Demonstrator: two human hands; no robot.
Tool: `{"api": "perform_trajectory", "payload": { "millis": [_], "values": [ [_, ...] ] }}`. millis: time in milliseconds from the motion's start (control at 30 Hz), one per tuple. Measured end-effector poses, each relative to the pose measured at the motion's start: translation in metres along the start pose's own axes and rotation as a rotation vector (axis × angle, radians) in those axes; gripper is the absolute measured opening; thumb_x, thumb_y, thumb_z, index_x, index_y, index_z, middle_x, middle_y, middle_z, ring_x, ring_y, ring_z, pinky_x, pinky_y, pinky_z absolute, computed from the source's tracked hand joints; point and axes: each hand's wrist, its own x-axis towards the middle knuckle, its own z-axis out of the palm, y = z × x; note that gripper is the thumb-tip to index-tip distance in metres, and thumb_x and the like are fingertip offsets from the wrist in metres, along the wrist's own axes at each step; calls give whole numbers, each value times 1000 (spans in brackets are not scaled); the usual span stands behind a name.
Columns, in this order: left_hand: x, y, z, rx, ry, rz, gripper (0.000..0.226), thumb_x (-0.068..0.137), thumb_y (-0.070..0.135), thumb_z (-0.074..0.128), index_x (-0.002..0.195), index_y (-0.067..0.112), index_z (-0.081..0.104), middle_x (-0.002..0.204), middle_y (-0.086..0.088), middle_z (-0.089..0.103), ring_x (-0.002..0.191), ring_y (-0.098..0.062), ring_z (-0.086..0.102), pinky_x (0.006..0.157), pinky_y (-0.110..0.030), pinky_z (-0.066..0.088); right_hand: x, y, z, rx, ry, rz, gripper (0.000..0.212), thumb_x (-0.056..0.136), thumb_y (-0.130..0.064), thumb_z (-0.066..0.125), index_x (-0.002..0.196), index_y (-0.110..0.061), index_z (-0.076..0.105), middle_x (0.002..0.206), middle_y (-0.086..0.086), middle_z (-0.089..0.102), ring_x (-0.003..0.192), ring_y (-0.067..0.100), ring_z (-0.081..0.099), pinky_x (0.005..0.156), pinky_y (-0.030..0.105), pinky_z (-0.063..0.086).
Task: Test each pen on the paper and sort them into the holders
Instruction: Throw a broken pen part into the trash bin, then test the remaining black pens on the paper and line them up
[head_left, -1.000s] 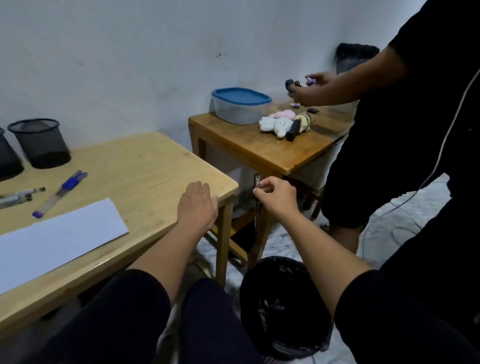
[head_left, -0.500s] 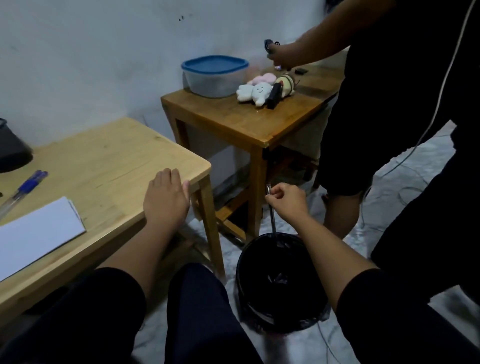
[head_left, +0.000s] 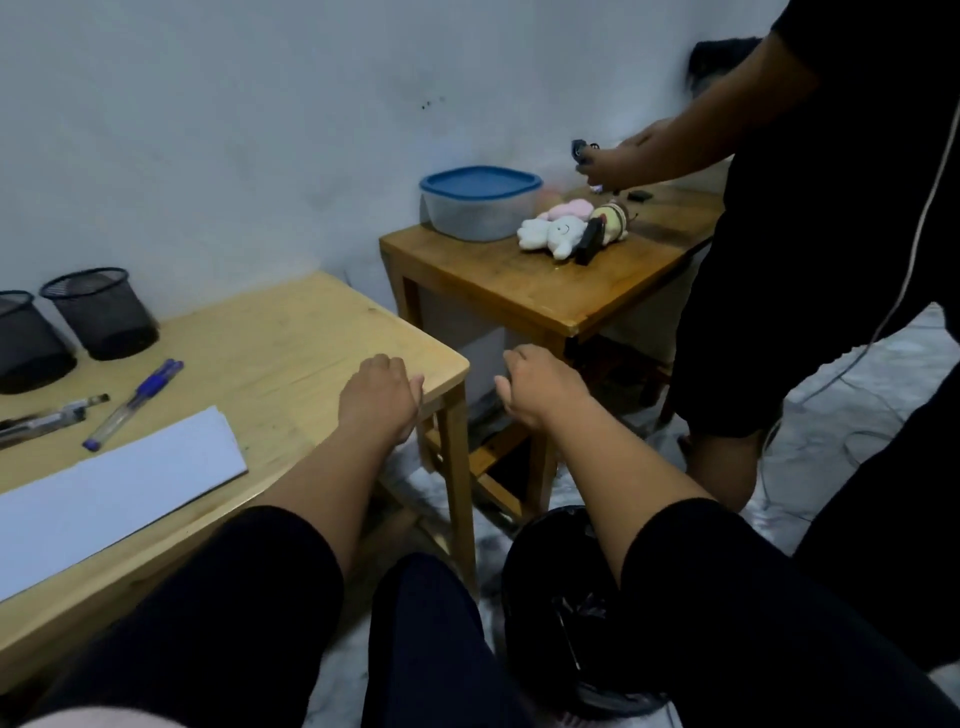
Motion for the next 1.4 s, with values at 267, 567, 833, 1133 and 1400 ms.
{"api": "perform_trajectory", "payload": {
  "millis": [267, 567, 833, 1133, 1400],
  "values": [
    [18, -54, -87, 46, 100, -33, 46, 98, 34, 25, 124, 0, 43, 125, -19, 47, 117, -32, 44, 88, -41, 42, 45, -96, -71, 10, 141, -213, 43, 97, -31, 35, 132, -7, 44, 137, 14, 46, 121, 29, 47, 95, 39, 41],
    [3, -186, -144, 142, 198, -210, 44, 98, 33, 26, 121, 0, 44, 122, -17, 49, 114, -31, 46, 89, -40, 42, 81, -239, -76, 42, 143, -428, 48, 98, -34, 32, 138, -8, 39, 144, 11, 41, 130, 29, 40, 101, 41, 39],
    [-44, -312, -125, 110, 177, -438, 41, 96, 32, 33, 119, 2, 47, 122, -17, 50, 114, -31, 48, 88, -40, 43, 86, -357, -19, 85, 6, -622, 46, 96, -31, 36, 136, -8, 42, 142, 11, 43, 127, 29, 44, 98, 39, 41],
    [-89, -391, -56, 2, 54, -542, 31, 93, 26, 43, 117, 8, 49, 118, -10, 52, 109, -28, 51, 79, -40, 46, 90, -429, 66, 104, -132, -853, 34, 94, -27, 44, 122, -12, 57, 116, 9, 54, 103, 25, 55, 79, 33, 45],
    [-91, -415, -34, -131, 144, -516, 25, 92, 19, 47, 113, 9, 56, 110, -12, 55, 103, -29, 51, 75, -44, 49, 102, -446, 91, 116, -91, -936, 29, 95, -26, 48, 117, -13, 61, 108, 8, 56, 95, 21, 52, 80, 30, 46]
  ]
}}
